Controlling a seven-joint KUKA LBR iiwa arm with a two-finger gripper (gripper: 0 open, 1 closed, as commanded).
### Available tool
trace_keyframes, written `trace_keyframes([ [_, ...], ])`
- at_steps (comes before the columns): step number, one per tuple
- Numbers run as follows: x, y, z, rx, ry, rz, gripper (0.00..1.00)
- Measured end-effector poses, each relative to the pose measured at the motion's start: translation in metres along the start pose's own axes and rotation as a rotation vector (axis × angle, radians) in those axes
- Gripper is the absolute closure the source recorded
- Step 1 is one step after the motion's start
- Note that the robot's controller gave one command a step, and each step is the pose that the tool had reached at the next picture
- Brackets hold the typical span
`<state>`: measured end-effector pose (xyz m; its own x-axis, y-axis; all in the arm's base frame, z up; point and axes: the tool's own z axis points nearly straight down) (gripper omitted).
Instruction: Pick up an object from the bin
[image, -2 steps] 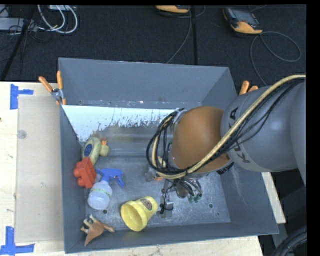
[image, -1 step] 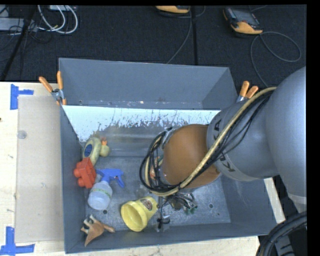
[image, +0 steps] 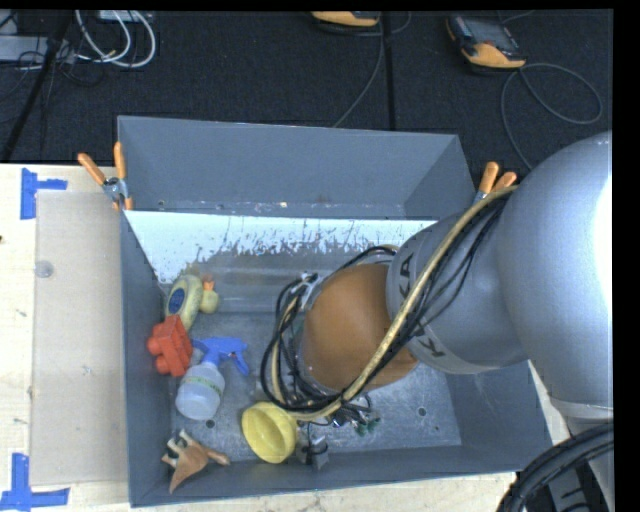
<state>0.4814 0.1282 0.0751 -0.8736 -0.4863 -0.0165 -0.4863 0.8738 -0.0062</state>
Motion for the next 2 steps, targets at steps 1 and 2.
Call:
trace_keyframes([
  [1,-0.0090,0.0143,0.0030,-0.009,0.011,-0.033,1.00],
  [2,-0.0090,0.0142,0.0029,-0.009,0.011,-0.032,1.00],
])
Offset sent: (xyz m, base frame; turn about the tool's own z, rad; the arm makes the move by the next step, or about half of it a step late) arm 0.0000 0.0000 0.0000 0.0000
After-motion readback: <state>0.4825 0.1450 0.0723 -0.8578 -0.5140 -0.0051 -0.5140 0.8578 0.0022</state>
